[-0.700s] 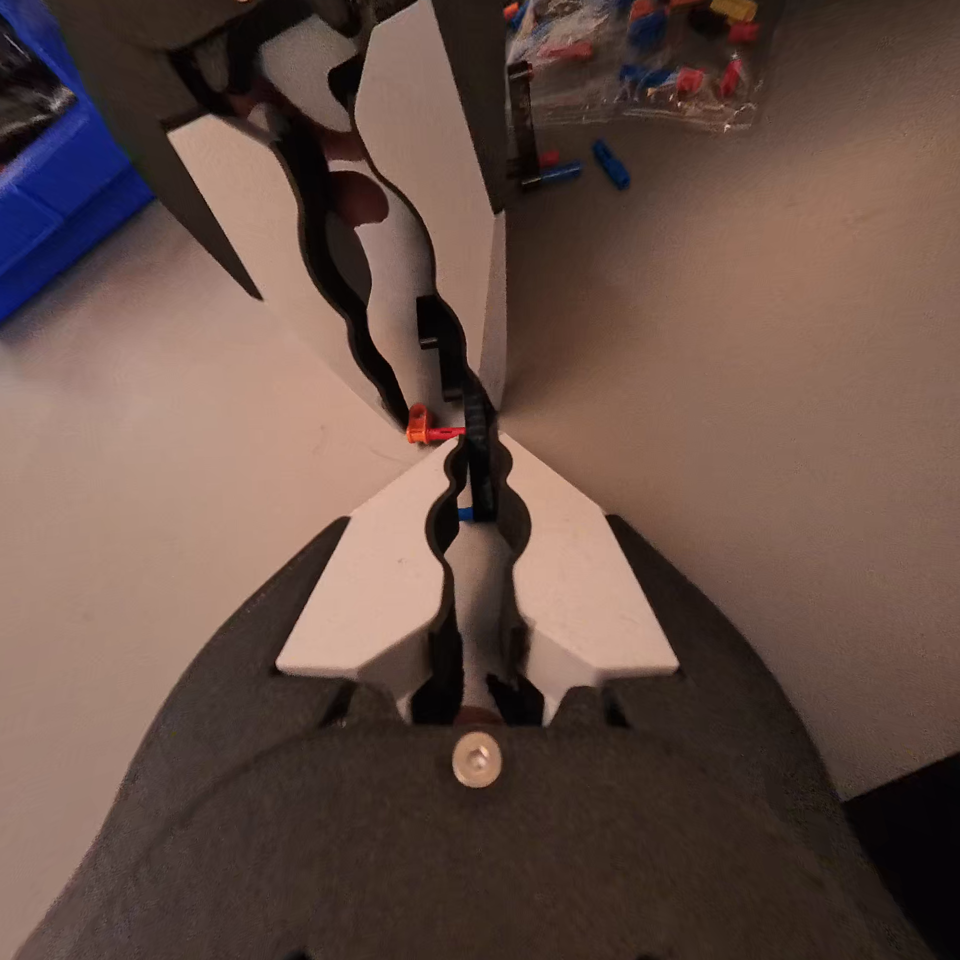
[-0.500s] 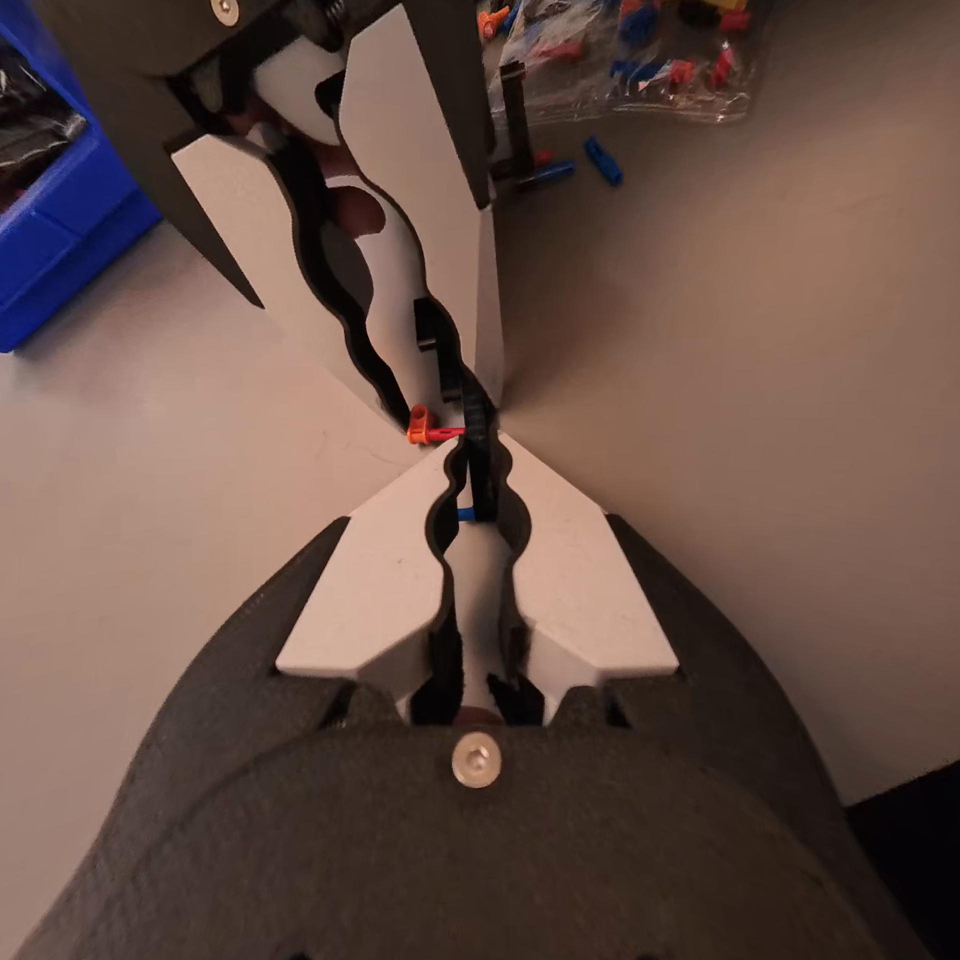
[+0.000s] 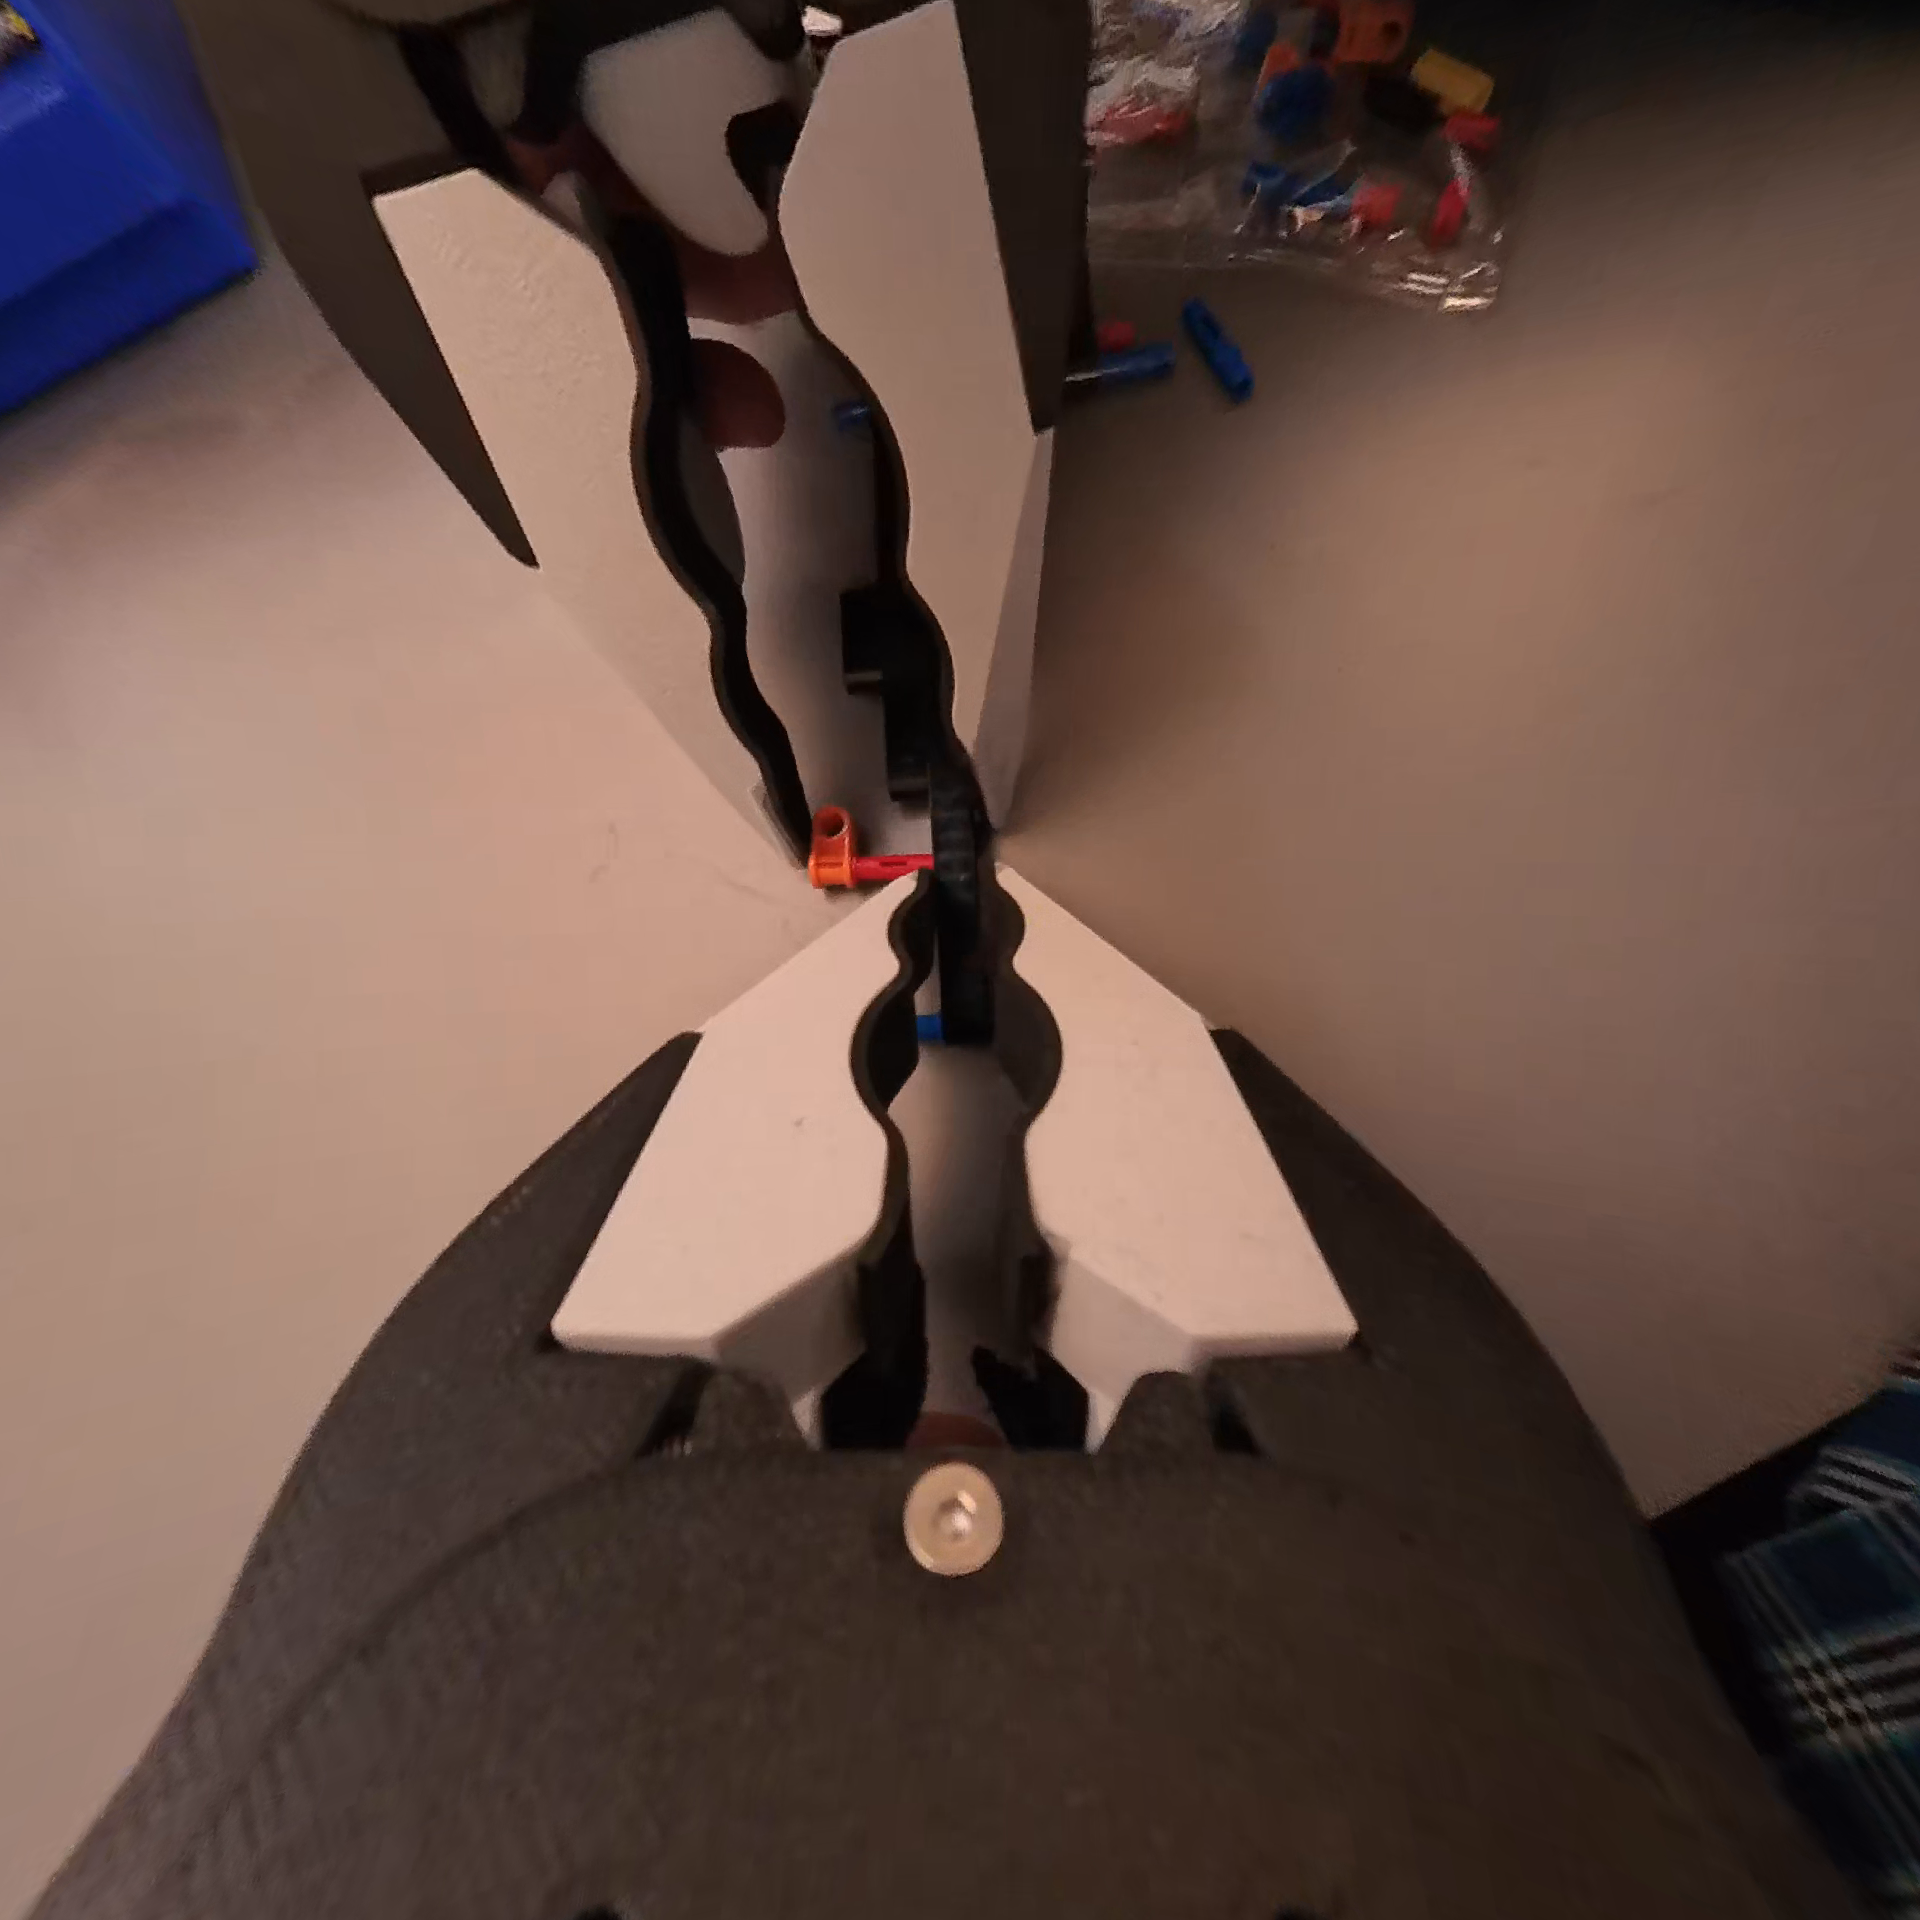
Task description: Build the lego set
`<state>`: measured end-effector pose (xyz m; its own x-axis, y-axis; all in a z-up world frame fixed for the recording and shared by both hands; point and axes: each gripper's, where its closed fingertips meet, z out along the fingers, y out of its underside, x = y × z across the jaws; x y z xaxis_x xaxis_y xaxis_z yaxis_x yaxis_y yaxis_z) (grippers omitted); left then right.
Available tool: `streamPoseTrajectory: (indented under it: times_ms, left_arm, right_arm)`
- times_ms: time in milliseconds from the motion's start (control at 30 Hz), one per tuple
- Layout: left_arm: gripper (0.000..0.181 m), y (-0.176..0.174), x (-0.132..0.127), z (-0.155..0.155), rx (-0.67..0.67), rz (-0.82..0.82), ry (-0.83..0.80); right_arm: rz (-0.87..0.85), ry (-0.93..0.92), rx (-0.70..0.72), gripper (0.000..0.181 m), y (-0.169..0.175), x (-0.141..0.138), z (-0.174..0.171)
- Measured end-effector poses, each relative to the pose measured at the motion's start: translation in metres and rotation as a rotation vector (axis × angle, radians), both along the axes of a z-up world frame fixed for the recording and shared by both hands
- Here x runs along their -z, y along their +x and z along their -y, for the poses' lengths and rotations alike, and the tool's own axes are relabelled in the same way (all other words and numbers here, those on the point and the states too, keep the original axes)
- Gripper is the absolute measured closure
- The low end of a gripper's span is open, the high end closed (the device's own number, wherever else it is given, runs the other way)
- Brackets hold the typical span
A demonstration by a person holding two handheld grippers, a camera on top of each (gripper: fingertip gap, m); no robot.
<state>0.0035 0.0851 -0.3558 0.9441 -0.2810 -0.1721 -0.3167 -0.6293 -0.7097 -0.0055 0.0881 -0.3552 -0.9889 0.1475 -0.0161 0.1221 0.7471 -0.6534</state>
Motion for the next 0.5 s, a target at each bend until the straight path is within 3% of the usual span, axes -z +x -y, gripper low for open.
streamPoseTrajectory:
  times_ms: [300, 500]
  left_arm:
    - [0.175, 0.0004, -0.0004, 0.0002, 0.013, -0.098, 0.031]
    - [0.175, -0.0004, 0.0005, 0.0002, 0.000, 0.051, -0.017]
  right_arm:
    - [-0.030, -0.016, -0.026, 0.151, 0.0002, -0.0012, -0.0002]
    - [0.004, -0.063, -0.012, 0.152, -0.0005, -0.0017, -0.0014]
